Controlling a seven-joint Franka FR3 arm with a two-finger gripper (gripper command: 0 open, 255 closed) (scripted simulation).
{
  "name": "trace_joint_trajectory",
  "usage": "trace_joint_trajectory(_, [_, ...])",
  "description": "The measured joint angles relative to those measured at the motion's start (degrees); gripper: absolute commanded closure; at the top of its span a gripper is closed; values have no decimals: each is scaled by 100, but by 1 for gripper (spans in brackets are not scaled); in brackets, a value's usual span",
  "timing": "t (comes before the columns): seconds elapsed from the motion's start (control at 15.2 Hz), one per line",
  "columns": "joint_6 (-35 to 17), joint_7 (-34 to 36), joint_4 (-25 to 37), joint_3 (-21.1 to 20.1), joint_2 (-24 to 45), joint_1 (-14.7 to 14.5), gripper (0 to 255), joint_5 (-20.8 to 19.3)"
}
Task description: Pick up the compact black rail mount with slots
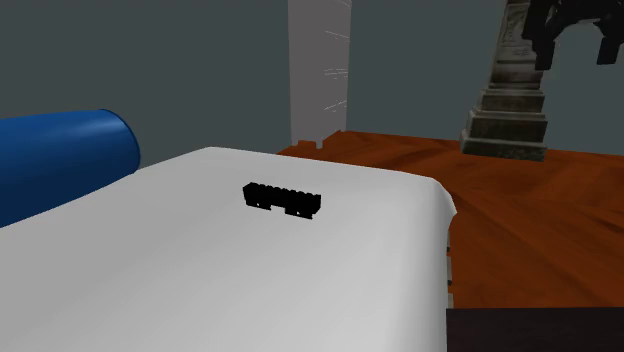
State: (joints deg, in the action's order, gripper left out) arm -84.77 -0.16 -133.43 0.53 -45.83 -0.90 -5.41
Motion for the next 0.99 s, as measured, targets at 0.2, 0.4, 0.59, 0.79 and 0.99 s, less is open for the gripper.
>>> trace_joint_trajectory(0.2, [-215, -40, -50, -26, 165, -71, 0, 43])
trace_joint_trajectory(0.4, [-645, -108, -73, -121, 569, -239, 0, 156])
trace_joint_trajectory(0.59, [-1062, -237, -96, -187, 946, -396, 0, 242])
trace_joint_trajectory(0.79, [-1504, -314, -66, -310, 1407, -576, 0, 355])
trace_joint_trajectory(0.99, [-1931, -441, 42, -404, 1921, -726, 0, 433])
